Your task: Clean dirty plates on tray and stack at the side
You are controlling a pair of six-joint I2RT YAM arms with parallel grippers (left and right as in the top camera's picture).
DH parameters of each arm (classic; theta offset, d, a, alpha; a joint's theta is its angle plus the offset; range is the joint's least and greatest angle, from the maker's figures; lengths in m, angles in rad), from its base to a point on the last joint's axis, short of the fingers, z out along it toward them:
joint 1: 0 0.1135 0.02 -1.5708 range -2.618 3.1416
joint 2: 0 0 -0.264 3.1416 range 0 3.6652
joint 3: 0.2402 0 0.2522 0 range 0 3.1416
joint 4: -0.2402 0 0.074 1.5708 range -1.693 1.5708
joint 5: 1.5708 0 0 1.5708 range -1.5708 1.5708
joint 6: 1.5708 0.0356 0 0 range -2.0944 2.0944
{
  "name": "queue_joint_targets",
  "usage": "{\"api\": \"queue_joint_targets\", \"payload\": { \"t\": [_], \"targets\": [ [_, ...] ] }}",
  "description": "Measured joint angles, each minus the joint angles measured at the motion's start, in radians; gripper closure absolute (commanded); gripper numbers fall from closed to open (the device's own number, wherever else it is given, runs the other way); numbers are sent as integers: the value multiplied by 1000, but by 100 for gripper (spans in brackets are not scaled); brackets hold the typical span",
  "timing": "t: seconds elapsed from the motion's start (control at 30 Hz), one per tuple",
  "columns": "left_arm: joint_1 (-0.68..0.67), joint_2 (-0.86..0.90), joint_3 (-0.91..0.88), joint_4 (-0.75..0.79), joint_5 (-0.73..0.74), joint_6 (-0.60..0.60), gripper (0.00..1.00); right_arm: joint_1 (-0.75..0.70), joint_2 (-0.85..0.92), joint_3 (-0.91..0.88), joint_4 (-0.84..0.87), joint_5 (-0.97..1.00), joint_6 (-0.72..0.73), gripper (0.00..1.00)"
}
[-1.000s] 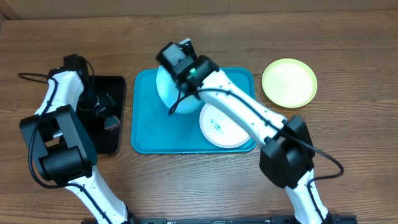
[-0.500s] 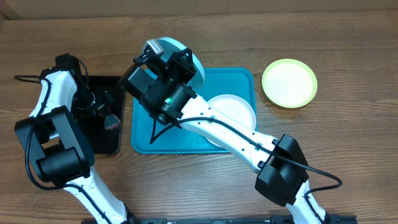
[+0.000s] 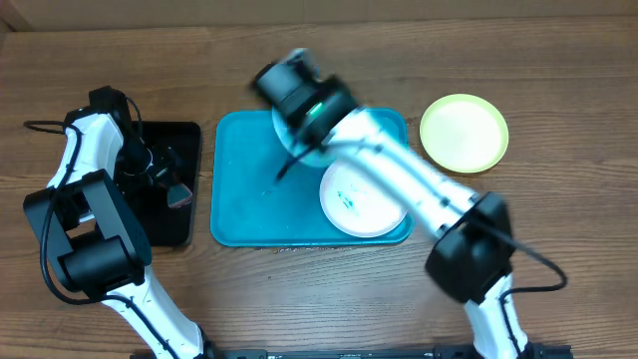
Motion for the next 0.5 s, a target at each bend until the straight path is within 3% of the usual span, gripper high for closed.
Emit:
{"api": "queue_joint_targets", "payload": {
  "t": [0.23,0.37,0.5],
  "targets": [
    [0,0,0,-2,0,0,15,-422,-26,24,-200,-504,95,96],
    [0,0,0,-2,0,0,15,-639,-28,21,-299,-620,102,96],
    [0,0,0,-2,0,0,15,-764,-37,-22,-320,-668,80,96]
  ]
}}
